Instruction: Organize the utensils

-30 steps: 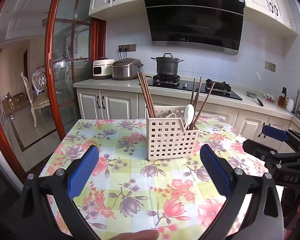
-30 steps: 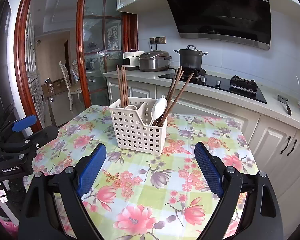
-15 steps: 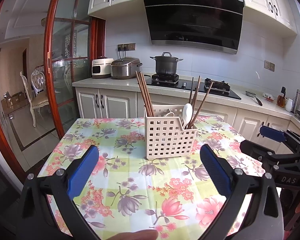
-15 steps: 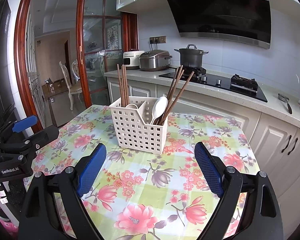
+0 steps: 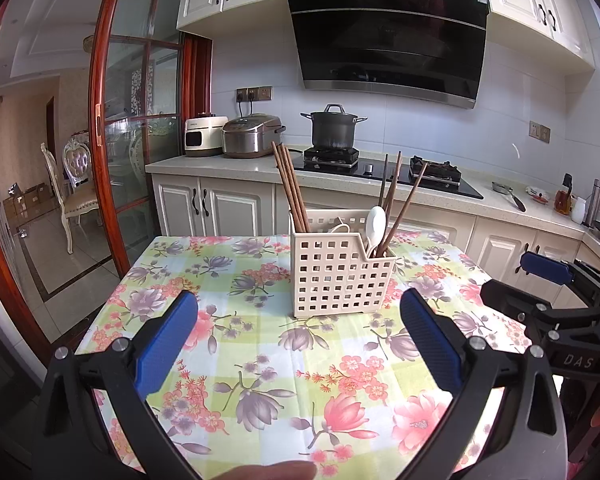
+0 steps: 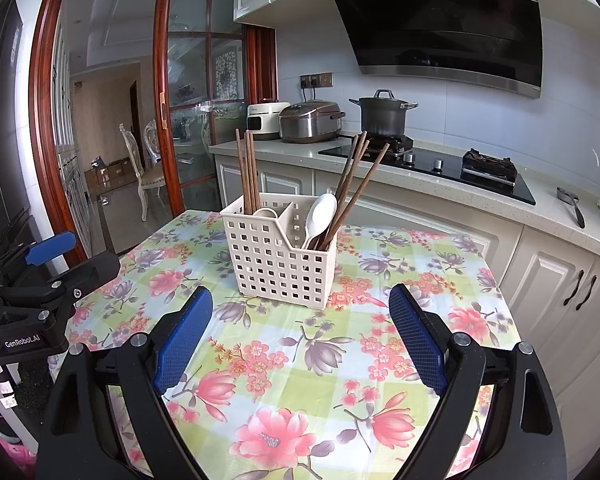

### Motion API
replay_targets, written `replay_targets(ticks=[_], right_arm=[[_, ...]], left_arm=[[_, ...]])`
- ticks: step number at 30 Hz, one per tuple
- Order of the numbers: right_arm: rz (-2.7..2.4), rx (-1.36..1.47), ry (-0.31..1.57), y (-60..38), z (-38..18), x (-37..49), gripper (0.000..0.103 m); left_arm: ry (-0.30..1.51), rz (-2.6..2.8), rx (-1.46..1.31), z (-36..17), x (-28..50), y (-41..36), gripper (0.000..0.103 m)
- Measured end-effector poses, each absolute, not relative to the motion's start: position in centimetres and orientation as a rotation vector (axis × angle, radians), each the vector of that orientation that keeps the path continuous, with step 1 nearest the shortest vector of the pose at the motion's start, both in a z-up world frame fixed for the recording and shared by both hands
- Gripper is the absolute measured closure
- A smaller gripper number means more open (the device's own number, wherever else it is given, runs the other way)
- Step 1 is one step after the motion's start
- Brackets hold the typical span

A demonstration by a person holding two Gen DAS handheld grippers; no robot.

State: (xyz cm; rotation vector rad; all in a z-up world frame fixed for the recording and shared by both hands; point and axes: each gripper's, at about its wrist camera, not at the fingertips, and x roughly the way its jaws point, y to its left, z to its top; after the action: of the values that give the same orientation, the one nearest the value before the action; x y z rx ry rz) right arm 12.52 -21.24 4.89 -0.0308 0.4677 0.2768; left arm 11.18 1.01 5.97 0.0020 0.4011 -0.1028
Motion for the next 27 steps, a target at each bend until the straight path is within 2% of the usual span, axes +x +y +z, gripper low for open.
replay_targets(ticks=[27], right_arm=[[0.278, -0.029, 0.463, -21.12, 5.19, 12.39, 0.019]], left_arm=[[0.399, -0.101, 0.005, 5.96, 11.06, 1.15, 0.005]])
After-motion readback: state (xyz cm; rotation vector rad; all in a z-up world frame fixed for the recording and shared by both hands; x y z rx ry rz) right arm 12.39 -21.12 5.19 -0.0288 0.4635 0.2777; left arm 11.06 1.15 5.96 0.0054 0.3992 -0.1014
